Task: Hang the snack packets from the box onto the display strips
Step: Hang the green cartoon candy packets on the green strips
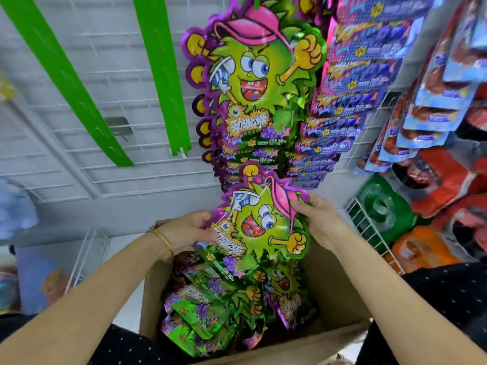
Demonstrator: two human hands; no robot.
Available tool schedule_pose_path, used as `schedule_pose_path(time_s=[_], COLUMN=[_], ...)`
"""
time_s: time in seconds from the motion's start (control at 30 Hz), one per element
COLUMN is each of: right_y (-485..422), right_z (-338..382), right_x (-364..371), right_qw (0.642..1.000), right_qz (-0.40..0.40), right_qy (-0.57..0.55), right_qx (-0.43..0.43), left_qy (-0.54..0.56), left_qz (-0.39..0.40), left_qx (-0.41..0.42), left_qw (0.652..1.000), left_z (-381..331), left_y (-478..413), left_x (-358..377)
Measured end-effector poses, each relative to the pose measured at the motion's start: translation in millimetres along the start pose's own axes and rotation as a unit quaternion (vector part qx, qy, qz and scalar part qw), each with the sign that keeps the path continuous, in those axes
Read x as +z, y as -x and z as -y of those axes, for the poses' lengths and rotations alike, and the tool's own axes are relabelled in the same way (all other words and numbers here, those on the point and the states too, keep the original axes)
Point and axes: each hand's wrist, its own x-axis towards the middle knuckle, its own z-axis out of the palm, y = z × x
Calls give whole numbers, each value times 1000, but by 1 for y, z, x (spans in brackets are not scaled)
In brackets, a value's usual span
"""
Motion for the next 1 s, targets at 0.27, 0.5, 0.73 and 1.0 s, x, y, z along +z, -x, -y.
schedule_pose_path(time_s=[0.27, 0.5, 0.73, 1.0], right_y=[14, 9, -16, -39], right_z=[139, 251, 308, 321], right_x=[27, 59, 94, 116], right_qw=[881, 747, 687, 665], right_qz=[84, 96, -41, -149], right_qy=[381, 491, 477, 486], right_qx=[-267, -438, -547, -547], left_qy=[-91, -94, -100, -171], left_qz=[-297, -386, -356, -336], left_qx=[333, 411, 389, 345], left_qw=[890, 821, 844, 859], left_z=[-178, -316, -350, -365], left_y=[54, 29, 30, 43], left_x=[-30, -38, -47, -46])
